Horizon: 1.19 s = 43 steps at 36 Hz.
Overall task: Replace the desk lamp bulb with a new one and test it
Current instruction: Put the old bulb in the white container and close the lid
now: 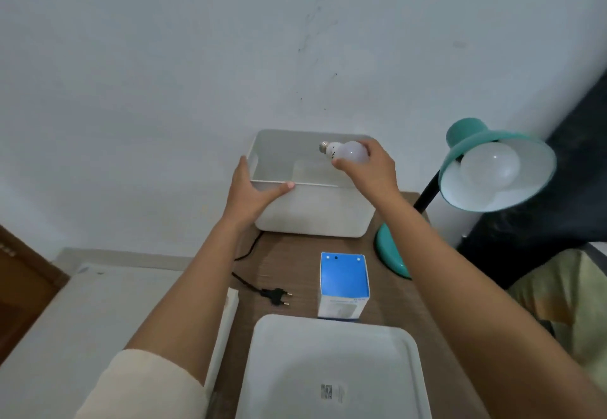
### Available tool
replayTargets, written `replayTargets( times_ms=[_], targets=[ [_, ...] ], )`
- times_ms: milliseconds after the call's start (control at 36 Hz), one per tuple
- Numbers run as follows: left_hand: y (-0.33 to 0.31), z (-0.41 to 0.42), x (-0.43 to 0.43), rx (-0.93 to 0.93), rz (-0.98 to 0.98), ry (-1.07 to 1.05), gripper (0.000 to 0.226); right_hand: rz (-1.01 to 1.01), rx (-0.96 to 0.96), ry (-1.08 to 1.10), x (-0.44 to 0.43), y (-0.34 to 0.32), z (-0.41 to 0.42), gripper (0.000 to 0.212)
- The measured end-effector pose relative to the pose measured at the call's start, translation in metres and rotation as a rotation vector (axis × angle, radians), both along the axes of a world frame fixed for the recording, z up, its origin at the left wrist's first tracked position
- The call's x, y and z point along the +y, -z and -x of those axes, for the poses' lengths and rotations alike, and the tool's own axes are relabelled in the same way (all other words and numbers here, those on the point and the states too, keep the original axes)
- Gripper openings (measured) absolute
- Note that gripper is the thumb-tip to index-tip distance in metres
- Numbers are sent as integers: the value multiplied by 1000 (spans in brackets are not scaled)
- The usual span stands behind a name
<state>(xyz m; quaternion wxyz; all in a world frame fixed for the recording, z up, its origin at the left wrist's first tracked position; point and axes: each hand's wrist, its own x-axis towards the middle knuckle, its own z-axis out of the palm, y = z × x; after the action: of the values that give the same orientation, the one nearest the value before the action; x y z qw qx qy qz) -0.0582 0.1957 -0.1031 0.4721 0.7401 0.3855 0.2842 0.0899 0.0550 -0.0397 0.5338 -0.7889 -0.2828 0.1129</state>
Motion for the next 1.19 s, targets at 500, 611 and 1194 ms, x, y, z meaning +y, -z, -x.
replayTargets(
  times_ms=[500,611,1194],
  targets=[
    [10,-3,9,-56,-12,-5,116,414,44,-174,67,33,-50,73],
    [7,0,7,-24,-5,1,117,437,29,-152,63,29,-47,75],
    [59,142,-188,113,-103,3,53,299,-81,37,-190,68,111,47]
  ],
)
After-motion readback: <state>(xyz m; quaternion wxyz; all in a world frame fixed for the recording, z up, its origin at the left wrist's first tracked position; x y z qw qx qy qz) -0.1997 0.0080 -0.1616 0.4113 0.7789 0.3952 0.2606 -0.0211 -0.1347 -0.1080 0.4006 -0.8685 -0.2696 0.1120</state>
